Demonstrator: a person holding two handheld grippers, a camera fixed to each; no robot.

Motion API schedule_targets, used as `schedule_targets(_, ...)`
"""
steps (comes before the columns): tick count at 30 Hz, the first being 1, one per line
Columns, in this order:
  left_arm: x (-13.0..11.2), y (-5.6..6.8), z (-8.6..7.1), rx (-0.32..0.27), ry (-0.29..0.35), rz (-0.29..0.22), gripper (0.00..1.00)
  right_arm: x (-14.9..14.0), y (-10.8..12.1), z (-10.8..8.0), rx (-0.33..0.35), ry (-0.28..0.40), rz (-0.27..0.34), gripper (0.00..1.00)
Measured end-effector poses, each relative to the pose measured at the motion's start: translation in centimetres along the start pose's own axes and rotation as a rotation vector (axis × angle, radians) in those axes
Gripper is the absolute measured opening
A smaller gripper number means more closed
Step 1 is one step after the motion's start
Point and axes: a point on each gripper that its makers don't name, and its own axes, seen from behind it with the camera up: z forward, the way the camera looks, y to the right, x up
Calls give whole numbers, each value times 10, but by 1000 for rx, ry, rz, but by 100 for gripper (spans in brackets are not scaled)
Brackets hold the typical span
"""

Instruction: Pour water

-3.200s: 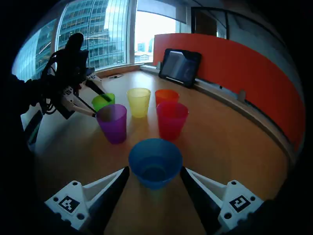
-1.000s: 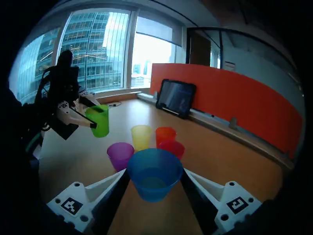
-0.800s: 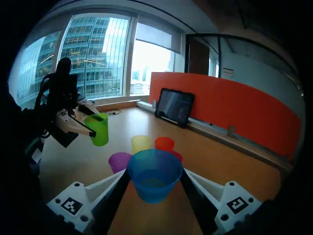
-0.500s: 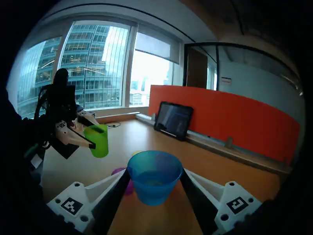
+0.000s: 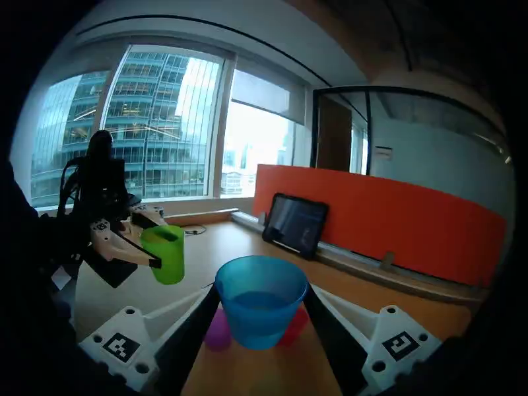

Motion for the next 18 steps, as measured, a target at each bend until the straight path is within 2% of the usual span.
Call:
schedule_targets(11,9,9,-3,-20,26,2,86,16,-4,1,13,21,-27,92)
schedule_targets(18,10,14,-2,-26,29,9,86,27,-8,2,18,33,-71,92)
